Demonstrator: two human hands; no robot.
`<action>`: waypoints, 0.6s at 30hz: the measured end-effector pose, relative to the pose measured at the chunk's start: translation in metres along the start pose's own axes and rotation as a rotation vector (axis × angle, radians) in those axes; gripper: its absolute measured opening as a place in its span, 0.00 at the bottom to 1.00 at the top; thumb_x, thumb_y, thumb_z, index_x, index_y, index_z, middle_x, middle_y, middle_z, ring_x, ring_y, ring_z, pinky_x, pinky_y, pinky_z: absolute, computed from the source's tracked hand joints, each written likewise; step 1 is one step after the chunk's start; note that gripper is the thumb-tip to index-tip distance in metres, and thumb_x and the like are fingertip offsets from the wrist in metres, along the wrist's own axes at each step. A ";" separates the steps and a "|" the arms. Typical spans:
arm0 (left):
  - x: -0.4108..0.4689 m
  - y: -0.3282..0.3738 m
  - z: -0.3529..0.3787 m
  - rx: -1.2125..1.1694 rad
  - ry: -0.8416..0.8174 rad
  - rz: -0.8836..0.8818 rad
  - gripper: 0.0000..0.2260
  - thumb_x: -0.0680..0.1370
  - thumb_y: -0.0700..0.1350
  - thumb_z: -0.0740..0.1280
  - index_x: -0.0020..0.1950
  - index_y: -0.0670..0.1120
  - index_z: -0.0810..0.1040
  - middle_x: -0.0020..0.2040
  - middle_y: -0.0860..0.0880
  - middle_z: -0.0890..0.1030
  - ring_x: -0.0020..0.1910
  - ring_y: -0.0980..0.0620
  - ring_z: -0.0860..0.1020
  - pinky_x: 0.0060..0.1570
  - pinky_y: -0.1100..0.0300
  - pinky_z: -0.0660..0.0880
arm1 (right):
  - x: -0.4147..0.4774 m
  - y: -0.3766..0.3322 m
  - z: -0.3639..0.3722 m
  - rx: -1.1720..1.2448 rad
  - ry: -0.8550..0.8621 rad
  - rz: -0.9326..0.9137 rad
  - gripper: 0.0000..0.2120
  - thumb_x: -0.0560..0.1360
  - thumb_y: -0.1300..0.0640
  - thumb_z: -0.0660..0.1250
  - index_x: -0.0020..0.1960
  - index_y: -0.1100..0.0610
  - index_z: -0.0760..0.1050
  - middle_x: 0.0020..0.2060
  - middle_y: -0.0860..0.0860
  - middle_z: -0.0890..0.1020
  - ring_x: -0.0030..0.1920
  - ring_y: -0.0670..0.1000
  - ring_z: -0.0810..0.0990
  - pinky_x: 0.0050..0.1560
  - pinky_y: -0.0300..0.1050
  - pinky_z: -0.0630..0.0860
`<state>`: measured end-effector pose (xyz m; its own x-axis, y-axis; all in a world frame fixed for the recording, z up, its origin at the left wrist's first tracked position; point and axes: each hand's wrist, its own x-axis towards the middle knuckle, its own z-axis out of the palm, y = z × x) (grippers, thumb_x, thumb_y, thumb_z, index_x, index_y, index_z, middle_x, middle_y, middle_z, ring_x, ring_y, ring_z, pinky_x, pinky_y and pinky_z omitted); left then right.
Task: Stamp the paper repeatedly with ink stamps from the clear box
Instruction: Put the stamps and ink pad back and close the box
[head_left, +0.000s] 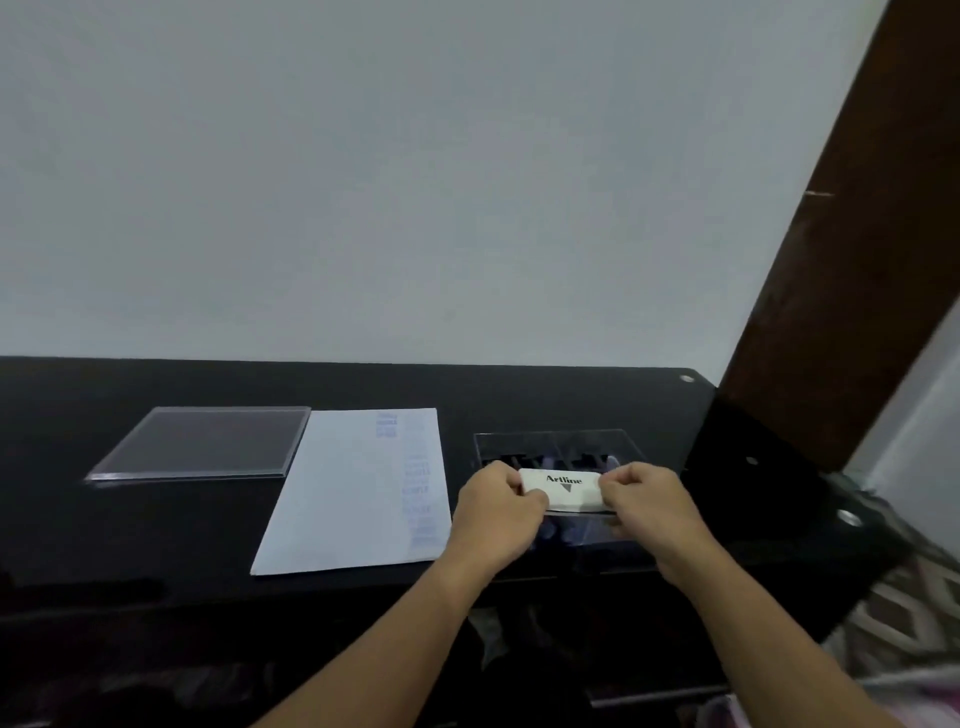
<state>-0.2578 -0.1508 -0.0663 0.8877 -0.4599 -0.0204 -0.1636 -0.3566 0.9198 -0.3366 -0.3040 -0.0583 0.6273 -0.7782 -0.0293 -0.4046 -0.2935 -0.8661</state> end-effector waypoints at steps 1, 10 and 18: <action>0.002 0.002 0.007 0.025 -0.019 0.005 0.04 0.74 0.47 0.67 0.49 0.51 0.77 0.51 0.53 0.83 0.45 0.53 0.82 0.39 0.59 0.79 | 0.005 0.005 -0.007 -0.005 0.001 0.005 0.08 0.75 0.57 0.68 0.38 0.55 0.83 0.37 0.50 0.85 0.44 0.56 0.85 0.48 0.60 0.83; 0.033 0.030 0.058 0.208 -0.086 0.088 0.04 0.75 0.47 0.68 0.46 0.47 0.78 0.48 0.50 0.83 0.41 0.52 0.80 0.34 0.61 0.73 | 0.049 0.025 -0.042 -0.117 0.065 0.005 0.08 0.73 0.58 0.69 0.36 0.55 0.83 0.35 0.50 0.85 0.41 0.56 0.84 0.44 0.51 0.82; 0.044 0.030 0.084 0.234 -0.139 0.049 0.17 0.75 0.41 0.64 0.25 0.46 0.70 0.27 0.49 0.74 0.27 0.50 0.70 0.33 0.54 0.75 | 0.065 0.029 -0.047 -0.304 0.027 -0.016 0.08 0.75 0.60 0.67 0.41 0.56 0.84 0.39 0.51 0.84 0.40 0.47 0.80 0.36 0.40 0.72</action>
<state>-0.2596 -0.2501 -0.0726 0.8115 -0.5825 -0.0465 -0.3142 -0.5020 0.8058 -0.3386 -0.3893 -0.0622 0.6191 -0.7853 0.0001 -0.5781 -0.4558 -0.6768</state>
